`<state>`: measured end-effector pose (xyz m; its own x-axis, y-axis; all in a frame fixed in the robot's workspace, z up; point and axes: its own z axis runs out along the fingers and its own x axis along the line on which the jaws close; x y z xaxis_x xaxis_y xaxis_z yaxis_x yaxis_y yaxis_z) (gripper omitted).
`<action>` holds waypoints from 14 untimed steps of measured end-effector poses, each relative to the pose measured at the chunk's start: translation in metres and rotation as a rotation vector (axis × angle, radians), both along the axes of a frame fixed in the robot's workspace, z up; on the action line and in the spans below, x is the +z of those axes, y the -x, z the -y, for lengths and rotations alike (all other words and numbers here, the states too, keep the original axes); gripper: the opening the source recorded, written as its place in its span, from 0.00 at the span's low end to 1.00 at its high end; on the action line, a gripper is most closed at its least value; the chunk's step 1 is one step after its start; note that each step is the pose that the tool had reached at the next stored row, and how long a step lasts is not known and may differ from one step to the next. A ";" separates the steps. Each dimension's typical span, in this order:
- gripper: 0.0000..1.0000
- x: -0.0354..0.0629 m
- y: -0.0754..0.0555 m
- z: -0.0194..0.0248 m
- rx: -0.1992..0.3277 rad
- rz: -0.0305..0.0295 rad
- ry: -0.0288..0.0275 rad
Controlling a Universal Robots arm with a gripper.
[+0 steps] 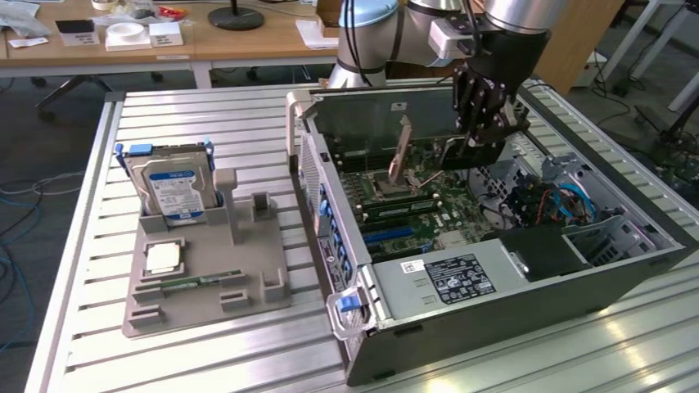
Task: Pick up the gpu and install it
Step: 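Insert the gpu into the slot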
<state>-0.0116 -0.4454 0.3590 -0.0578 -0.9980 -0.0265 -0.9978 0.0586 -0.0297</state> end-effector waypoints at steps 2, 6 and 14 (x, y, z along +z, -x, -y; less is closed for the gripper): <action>0.27 -0.0008 0.000 0.0000 0.000 -0.0001 0.0003; 0.27 -0.0009 0.000 0.0000 0.000 -0.0001 0.0002; 0.27 -0.0017 0.005 0.0000 0.000 -0.0001 0.0002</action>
<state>-0.0165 -0.4454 0.3573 -0.0577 -0.9980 -0.0263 -0.9978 0.0585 -0.0297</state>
